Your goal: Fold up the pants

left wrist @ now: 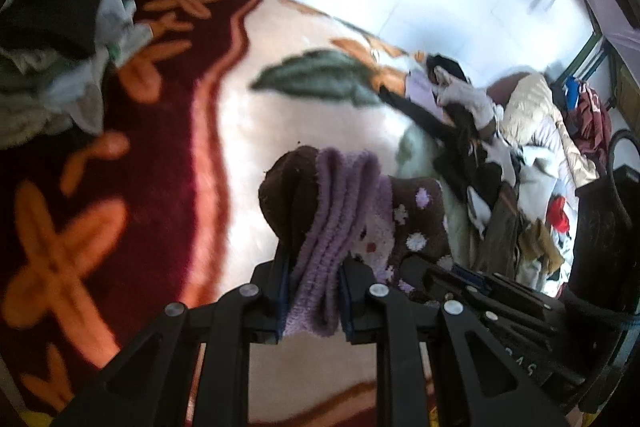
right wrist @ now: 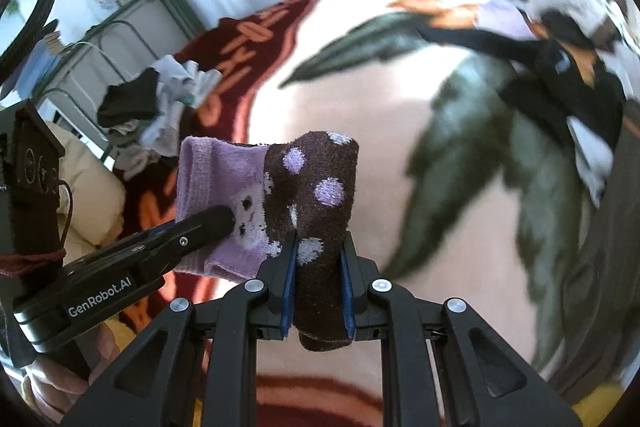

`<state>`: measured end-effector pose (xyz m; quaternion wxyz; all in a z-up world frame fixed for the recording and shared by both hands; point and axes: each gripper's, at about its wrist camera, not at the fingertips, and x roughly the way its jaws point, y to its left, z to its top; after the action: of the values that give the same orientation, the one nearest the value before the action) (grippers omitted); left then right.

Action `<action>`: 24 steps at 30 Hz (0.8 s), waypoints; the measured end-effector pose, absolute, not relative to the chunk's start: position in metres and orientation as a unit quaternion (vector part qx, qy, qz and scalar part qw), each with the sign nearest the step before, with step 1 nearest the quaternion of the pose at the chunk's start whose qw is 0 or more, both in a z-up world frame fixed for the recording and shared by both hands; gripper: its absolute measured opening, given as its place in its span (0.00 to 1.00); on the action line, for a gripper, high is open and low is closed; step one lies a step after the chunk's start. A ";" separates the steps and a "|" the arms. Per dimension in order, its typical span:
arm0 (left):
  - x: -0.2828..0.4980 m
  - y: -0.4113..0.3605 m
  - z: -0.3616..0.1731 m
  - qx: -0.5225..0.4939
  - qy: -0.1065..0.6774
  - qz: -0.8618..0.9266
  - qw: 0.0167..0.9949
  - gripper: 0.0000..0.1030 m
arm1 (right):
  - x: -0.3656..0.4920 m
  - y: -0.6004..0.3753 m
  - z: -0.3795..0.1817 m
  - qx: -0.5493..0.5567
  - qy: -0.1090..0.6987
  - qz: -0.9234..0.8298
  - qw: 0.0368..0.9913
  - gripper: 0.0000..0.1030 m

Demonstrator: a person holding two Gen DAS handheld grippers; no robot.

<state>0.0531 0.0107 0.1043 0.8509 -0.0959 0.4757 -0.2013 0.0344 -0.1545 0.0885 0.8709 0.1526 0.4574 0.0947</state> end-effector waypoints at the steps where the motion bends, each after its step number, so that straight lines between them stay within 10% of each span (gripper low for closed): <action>1: 0.057 0.012 0.108 -0.095 0.472 -0.199 0.853 0.19 | 0.039 -0.152 0.093 0.149 0.454 0.098 0.873 0.18; 24: 0.165 0.032 0.086 -0.089 0.486 -0.162 0.854 0.20 | 0.155 -0.132 0.072 0.130 0.461 0.130 0.868 0.18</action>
<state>0.1650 0.0318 0.0857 0.8545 -0.0894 0.4856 -0.1617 0.1552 -0.1325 0.0723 0.8681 0.1300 0.4611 0.1300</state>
